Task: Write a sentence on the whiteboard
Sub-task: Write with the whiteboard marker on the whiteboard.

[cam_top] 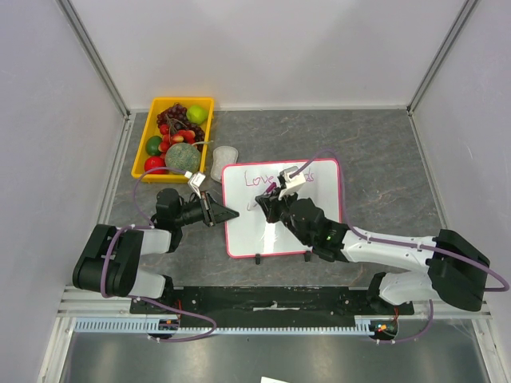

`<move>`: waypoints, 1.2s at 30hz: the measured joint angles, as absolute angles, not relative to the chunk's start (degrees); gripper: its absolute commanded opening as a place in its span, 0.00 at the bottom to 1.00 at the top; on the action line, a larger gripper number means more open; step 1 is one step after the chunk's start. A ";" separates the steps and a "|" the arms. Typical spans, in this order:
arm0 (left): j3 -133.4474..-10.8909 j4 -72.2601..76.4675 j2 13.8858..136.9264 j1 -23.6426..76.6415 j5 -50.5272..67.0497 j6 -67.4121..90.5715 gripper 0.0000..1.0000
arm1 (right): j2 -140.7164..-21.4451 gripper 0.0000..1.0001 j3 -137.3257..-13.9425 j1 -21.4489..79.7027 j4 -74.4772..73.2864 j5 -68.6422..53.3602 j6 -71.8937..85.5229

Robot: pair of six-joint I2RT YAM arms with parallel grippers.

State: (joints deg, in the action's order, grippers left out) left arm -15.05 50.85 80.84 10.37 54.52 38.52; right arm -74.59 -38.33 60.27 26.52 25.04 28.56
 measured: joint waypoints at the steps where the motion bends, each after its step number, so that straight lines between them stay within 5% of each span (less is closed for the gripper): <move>1: -15.05 50.85 80.84 10.37 54.52 38.52 0.02 | -74.26 0.00 -38.06 60.29 26.37 25.30 28.53; 36: -15.05 50.87 80.84 10.37 54.52 38.52 0.02 | -73.45 0.00 -39.42 60.27 24.69 29.56 26.55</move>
